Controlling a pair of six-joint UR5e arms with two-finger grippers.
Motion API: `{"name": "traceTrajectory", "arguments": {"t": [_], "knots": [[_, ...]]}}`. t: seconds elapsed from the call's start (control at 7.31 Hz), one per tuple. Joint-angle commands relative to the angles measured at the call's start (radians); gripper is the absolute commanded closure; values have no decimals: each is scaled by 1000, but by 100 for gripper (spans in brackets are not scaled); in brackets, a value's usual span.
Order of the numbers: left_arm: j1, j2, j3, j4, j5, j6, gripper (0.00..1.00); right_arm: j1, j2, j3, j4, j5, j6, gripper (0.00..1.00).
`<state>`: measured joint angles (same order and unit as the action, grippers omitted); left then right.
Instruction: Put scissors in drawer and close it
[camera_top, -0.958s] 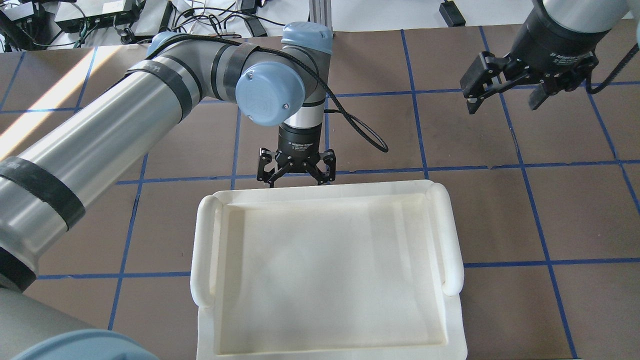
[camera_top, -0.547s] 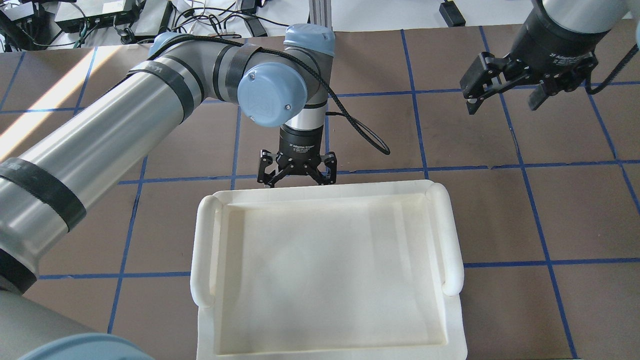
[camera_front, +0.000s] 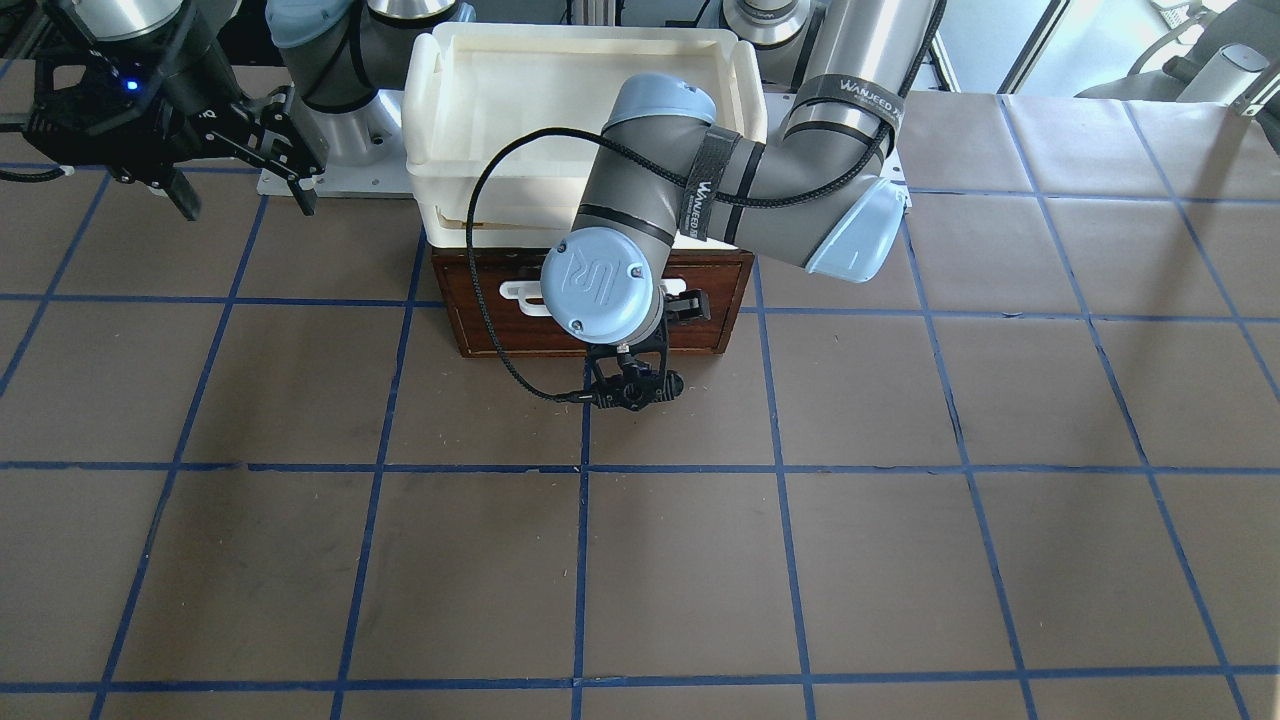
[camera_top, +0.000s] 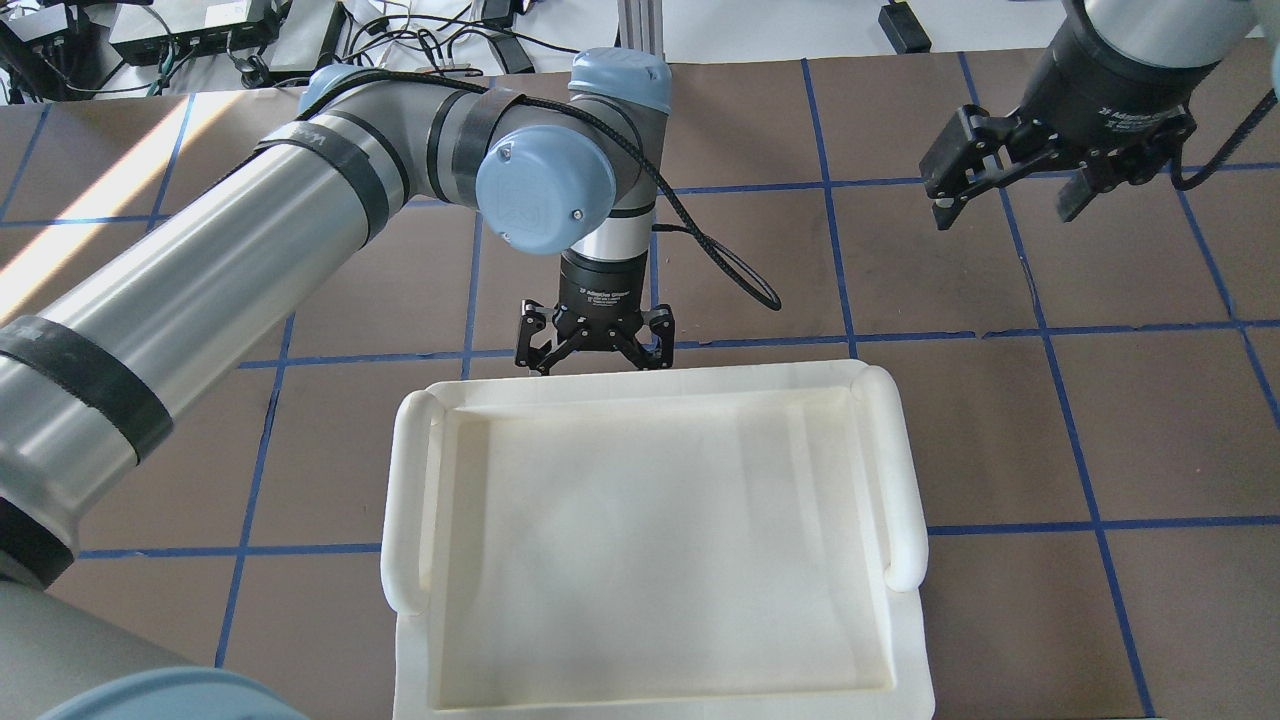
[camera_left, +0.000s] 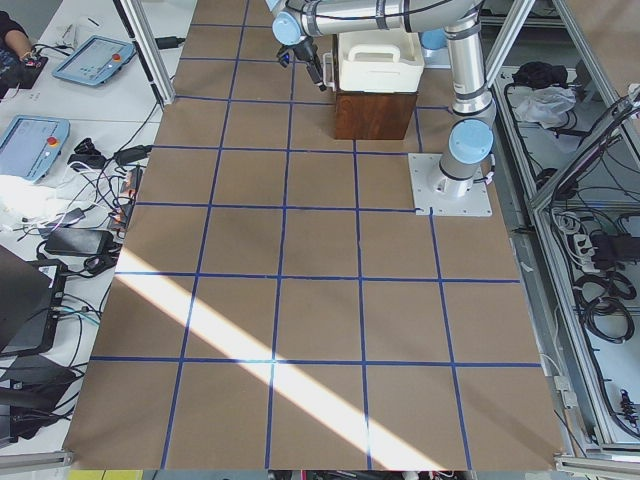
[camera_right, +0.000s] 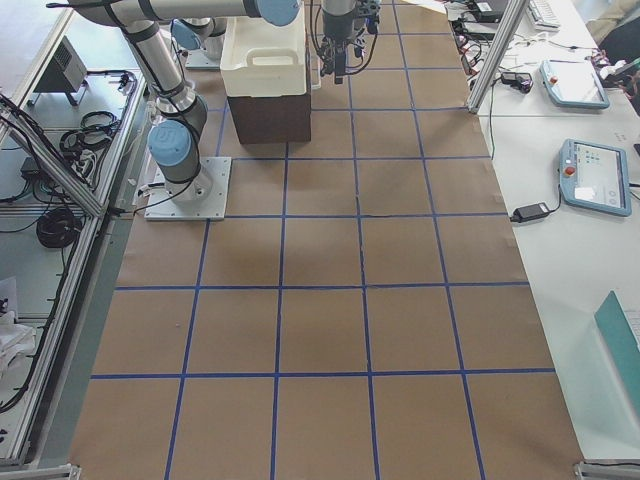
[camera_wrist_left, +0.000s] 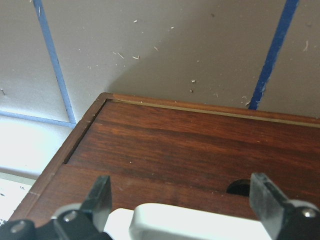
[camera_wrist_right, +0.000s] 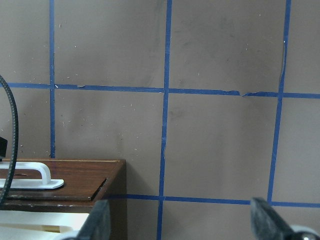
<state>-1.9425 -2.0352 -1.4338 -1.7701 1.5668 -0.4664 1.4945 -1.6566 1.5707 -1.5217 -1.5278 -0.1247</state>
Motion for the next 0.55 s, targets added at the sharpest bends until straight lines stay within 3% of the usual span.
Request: {"name": "traceTrajectory", "arguments": {"t": [0.0, 0.41], "knots": [[-1, -2, 0, -2, -1, 0, 0, 1, 0, 0, 0, 0, 0, 0], [-3, 1, 7, -9, 1, 0, 0, 1, 0, 0, 0, 0, 0, 0]]}}
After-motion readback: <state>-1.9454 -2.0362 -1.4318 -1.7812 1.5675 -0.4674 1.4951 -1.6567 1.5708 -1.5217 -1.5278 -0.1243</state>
